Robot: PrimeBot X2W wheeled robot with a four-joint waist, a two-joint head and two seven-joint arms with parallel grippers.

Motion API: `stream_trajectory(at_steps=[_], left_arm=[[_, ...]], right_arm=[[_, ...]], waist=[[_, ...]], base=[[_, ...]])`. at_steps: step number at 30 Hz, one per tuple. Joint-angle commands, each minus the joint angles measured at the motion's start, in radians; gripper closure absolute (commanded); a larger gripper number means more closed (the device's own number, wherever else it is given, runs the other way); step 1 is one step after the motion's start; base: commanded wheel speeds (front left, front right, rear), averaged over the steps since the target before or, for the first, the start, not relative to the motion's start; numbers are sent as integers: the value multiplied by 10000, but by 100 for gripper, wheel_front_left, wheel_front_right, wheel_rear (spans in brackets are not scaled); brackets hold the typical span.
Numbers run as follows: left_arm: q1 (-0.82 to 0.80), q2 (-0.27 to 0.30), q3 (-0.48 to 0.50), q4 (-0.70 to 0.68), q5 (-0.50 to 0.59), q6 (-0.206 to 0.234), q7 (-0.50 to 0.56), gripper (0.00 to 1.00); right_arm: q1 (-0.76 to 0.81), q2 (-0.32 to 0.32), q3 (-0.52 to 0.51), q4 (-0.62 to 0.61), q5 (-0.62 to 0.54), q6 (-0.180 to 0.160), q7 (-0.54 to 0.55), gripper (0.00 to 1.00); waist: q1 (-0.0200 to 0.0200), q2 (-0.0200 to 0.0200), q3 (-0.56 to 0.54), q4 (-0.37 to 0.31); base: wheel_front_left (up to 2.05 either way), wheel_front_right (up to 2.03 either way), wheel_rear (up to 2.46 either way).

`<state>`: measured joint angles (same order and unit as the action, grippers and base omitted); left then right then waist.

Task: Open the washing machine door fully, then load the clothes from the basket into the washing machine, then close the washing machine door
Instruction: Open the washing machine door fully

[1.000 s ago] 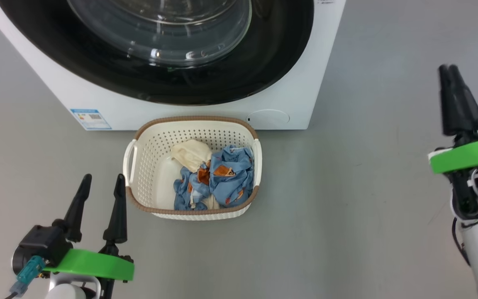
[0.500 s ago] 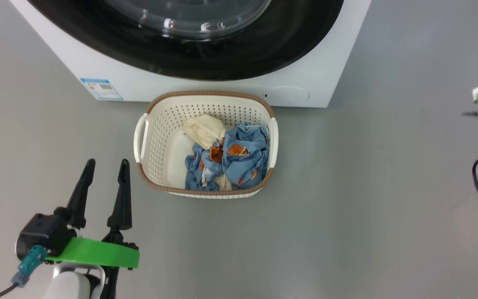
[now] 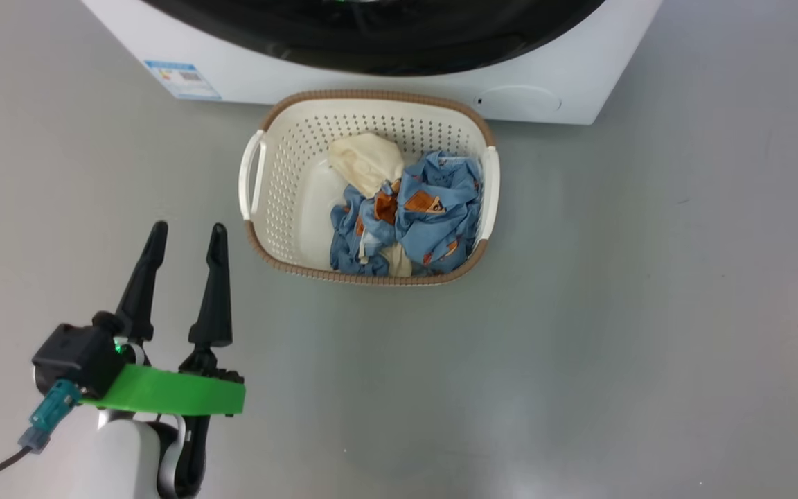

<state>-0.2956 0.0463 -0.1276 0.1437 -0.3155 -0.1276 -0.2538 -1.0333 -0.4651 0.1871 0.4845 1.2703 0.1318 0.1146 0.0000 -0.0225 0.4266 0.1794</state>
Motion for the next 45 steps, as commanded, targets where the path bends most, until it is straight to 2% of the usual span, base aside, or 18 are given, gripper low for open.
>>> stream_trajectory(at_steps=[1,13,19,28,38,45], left_arm=[[-264,154,254,-311,-140,-31,-80,0],[-544,66,178,-296,-312,-31,-80,0],[-568,44,191,-331,-411,-31,-80,0],[-534,41,227,-329,-584,-31,-80,0],[-346,40,397,-219,-474,-31,-80,0],[-73,40,541,-116,-387,-31,-80,0]], right_arm=[[-387,-29,168,-189,468,-11,298,100],[-2065,151,164,732,2208,-11,2156,100],[-3205,280,320,1671,2540,-11,3081,100],[-3912,340,598,2536,2539,-11,3840,100],[-3183,544,685,2512,2996,-11,4625,100],[-1981,670,602,1834,3450,-11,5115,100]], waist=[[0,0,462,342],[0,0,1040,822],[0,0,1191,1099],[0,0,1203,1288],[0,0,636,1152],[0,0,23,1013]], base=[[0,0,0],[0,0,0],[0,0,0],[0,0,0],[0,0,0],[0,0,0]])
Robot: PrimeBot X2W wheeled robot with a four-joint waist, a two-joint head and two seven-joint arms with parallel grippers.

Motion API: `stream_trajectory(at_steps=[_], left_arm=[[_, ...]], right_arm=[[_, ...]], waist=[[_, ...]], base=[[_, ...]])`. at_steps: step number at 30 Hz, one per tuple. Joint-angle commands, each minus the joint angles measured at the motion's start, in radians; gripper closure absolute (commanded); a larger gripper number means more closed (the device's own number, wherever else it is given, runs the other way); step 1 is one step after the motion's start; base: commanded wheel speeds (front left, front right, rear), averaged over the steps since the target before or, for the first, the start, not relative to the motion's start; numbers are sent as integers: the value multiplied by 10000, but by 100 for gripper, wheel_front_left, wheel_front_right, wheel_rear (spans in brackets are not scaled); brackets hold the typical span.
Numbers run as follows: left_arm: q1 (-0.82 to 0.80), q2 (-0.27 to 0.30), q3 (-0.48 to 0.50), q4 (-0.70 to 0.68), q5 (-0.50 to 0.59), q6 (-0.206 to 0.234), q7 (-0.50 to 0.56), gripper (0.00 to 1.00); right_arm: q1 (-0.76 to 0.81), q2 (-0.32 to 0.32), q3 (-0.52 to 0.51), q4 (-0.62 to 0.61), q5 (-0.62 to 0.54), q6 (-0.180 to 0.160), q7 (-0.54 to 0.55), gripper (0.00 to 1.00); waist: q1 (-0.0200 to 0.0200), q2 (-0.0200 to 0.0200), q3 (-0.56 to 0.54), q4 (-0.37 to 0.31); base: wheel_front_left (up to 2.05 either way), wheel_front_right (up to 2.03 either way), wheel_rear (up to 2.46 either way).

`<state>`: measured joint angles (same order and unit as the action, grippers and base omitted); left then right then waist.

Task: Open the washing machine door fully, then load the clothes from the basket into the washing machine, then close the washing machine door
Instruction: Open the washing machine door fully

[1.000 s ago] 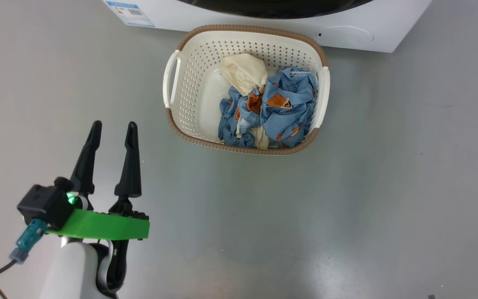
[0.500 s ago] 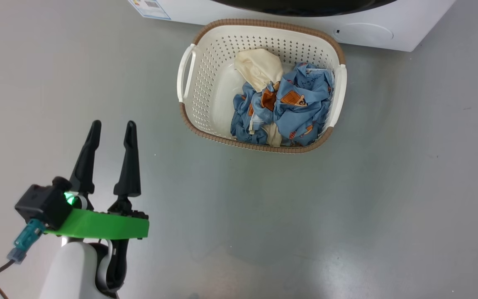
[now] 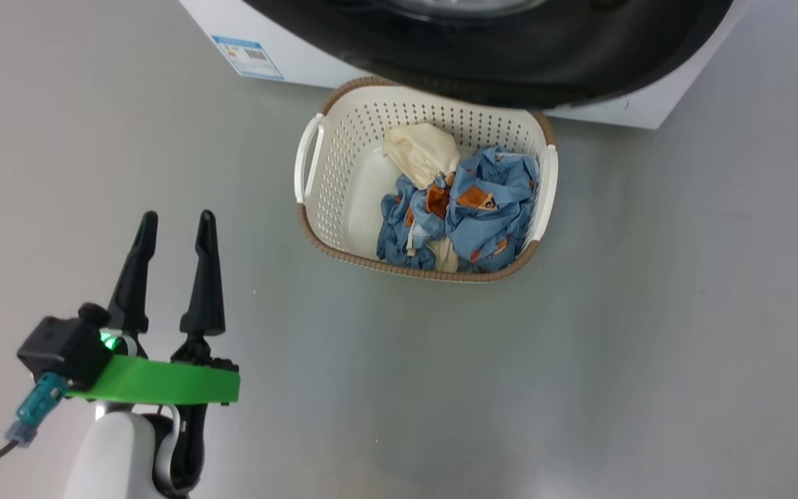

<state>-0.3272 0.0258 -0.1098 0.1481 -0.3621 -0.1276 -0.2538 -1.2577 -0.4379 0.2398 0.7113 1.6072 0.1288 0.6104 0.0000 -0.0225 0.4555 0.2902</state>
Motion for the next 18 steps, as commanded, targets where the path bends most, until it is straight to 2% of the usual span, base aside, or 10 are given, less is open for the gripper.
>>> stream_trajectory(at_steps=[1,18], left_arm=[[290,245,369,-132,103,-31,-80,0],[1283,367,534,197,445,-31,-80,0]], right_arm=[[441,404,77,-541,97,19,181,100],[3188,845,215,-1437,687,19,1134,100]], waist=[[0,0,-365,-109],[0,0,-2203,65]], base=[[0,0,0],[0,0,0]])
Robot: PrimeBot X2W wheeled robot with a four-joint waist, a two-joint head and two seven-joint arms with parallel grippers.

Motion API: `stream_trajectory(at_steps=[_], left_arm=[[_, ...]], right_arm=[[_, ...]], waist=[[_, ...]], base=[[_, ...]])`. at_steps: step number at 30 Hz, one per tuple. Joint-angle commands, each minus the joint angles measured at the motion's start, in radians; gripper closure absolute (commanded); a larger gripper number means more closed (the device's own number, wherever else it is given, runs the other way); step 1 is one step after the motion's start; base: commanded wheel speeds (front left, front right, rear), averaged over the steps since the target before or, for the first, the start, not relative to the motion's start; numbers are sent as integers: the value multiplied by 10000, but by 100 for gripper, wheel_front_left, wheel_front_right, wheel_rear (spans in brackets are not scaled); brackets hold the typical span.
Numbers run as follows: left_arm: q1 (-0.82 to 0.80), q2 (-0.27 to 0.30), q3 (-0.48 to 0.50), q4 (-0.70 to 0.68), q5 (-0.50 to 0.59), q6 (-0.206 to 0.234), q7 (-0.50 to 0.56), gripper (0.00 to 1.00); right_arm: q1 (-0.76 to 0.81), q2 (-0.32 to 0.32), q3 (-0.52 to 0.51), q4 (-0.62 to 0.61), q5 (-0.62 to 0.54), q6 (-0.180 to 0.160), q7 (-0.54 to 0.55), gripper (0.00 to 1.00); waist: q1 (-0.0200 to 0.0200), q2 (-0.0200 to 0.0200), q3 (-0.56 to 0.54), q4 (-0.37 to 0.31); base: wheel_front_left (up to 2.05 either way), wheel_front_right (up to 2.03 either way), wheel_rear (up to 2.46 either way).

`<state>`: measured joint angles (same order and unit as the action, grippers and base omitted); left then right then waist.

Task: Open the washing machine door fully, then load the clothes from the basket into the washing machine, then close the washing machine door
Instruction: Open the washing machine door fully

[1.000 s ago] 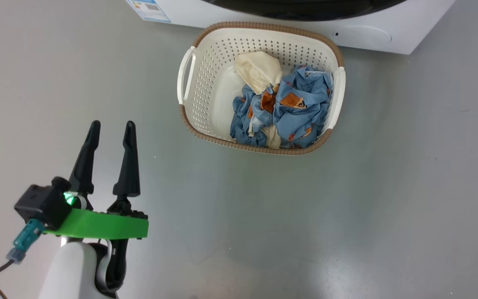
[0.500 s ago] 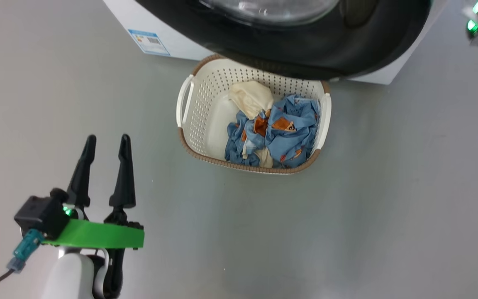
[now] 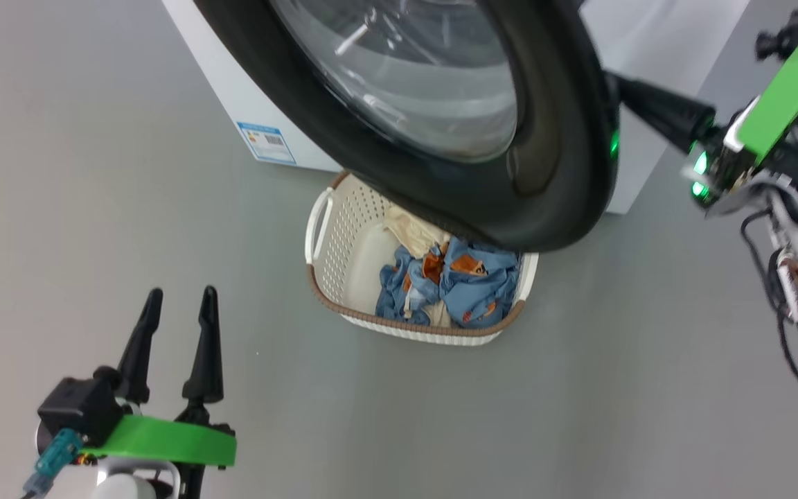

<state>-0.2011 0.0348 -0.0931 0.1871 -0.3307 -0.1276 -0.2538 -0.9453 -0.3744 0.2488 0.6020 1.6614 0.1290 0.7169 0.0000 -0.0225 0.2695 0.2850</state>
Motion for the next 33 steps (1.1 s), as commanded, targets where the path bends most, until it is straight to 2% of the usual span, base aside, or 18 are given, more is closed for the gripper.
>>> stream_trajectory(at_steps=[1,16,33], left_arm=[[107,303,384,-173,146,-31,-80,0],[866,613,472,4,194,-31,-80,0],[990,746,418,63,206,-31,-80,0]], right_arm=[[249,247,134,-428,184,17,132,100],[2431,893,329,-1202,460,17,633,100],[3363,1730,266,-1401,477,17,832,100]], waist=[[0,0,-460,153],[0,0,-1568,796],[0,0,-1948,1723]], base=[[0,0,0],[0,0,0],[0,0,0]])
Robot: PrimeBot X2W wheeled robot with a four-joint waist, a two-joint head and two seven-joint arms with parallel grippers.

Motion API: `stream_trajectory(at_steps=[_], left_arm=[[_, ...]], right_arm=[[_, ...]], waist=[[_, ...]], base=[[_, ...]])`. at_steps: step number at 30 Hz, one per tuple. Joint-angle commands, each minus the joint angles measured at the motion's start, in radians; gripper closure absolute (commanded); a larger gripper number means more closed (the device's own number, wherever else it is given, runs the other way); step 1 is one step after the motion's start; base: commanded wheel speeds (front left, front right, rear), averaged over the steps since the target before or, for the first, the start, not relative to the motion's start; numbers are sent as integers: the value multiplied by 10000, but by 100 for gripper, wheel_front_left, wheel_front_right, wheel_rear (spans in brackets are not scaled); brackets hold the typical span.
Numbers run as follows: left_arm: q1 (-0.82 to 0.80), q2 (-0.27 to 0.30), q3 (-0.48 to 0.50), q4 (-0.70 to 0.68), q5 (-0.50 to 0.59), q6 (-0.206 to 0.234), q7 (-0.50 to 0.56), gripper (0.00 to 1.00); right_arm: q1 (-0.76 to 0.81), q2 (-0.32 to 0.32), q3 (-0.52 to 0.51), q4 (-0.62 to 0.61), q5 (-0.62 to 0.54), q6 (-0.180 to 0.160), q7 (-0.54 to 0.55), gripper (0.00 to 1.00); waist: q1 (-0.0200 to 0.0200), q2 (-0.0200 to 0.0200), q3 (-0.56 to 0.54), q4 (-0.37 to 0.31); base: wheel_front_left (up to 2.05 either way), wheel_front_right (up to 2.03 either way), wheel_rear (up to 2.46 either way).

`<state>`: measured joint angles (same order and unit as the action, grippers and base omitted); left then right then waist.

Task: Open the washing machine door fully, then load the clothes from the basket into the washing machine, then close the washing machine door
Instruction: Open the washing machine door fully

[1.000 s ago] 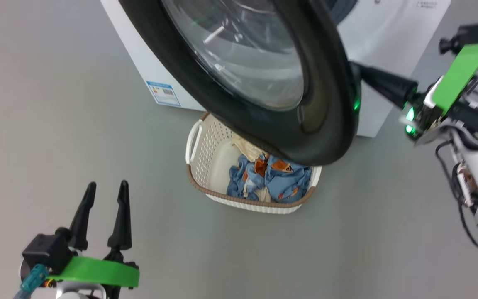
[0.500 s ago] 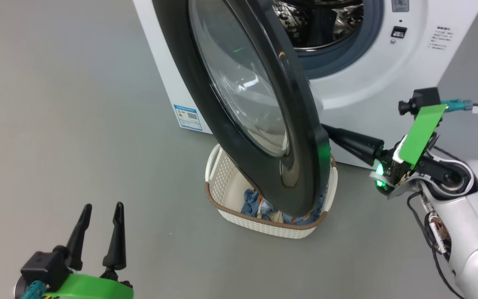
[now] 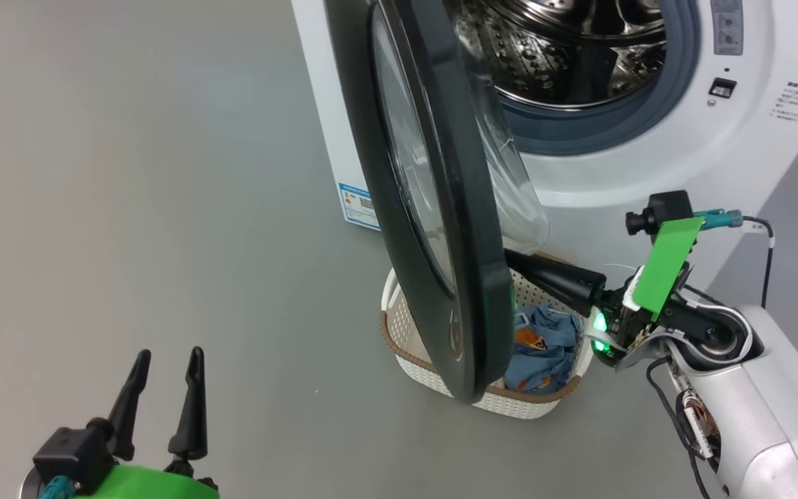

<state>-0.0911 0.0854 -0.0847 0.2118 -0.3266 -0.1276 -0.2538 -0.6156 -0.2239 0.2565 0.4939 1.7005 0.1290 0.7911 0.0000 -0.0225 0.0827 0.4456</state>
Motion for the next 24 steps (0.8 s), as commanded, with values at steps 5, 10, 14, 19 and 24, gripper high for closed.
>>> stream_trajectory(at_steps=[5,10,14,19,24], left_arm=[[-119,251,284,-163,159,-31,-80,0],[-68,280,282,-140,150,-31,-80,0],[-52,298,282,-143,158,-31,-80,0],[-39,288,268,-134,163,-31,-80,0],[9,257,304,-150,172,-31,-80,0]], right_arm=[[195,405,144,-312,-5,17,115,100],[393,586,87,-276,-49,17,230,100],[488,734,93,-252,-117,17,300,100],[521,870,43,-243,-188,17,359,100],[504,900,-109,-264,-274,17,337,100]], waist=[[0,0,-156,297],[0,0,-259,400],[0,0,-314,443],[0,0,-347,488],[0,0,-356,474]], base=[[0,0,0],[0,0,0],[0,0,0],[0,0,0],[0,0,0]])
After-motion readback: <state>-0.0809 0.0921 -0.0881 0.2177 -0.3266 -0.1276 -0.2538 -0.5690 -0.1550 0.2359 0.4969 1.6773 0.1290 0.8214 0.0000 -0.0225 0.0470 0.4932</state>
